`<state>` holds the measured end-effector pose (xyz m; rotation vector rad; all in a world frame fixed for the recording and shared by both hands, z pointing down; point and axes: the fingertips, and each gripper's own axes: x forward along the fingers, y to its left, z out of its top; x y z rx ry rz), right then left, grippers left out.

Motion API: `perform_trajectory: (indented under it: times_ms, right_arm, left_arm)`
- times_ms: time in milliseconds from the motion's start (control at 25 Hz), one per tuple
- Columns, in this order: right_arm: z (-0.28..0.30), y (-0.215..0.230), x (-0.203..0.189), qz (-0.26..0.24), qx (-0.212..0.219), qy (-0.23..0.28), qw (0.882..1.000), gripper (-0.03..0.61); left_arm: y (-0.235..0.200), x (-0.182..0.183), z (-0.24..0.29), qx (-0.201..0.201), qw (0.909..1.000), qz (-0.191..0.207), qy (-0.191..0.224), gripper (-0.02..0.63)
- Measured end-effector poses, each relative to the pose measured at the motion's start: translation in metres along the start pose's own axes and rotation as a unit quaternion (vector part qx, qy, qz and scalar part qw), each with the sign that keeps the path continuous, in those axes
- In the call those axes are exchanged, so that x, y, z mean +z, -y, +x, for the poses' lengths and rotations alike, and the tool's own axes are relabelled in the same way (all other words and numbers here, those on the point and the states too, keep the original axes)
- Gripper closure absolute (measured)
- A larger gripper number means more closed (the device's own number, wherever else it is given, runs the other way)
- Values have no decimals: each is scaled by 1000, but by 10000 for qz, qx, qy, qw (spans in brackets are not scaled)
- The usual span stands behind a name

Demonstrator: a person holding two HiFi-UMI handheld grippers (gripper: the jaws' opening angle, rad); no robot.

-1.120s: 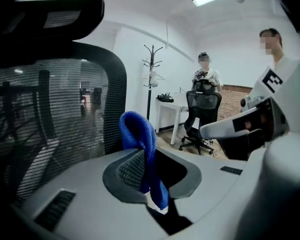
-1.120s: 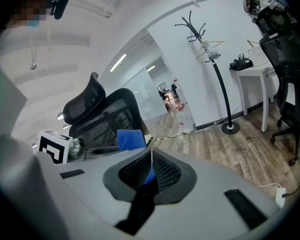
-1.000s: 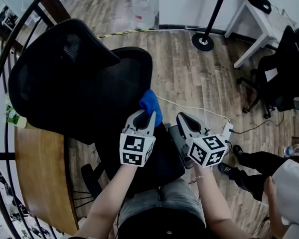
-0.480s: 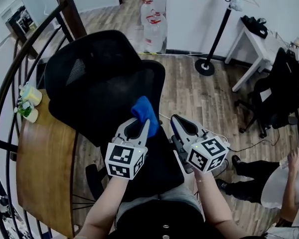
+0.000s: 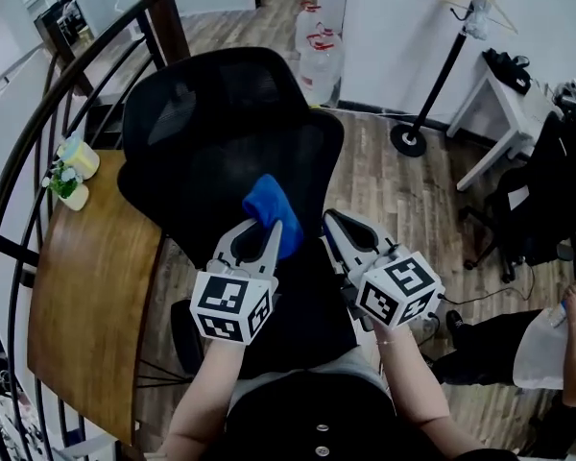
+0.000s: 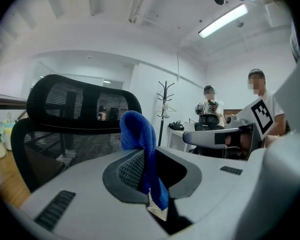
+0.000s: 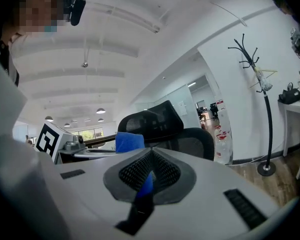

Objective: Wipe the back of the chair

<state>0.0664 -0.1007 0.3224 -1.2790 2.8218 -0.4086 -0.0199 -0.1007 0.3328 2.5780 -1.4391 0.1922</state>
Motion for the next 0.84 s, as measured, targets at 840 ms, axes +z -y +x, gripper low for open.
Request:
perform_trajectory:
  times_ms: [840]
  right_arm:
    - [2,3,-21,27,-164,-180,9997,549]
  left_arm:
    - [-5,-22,-1,47,9996,-238,-140,555]
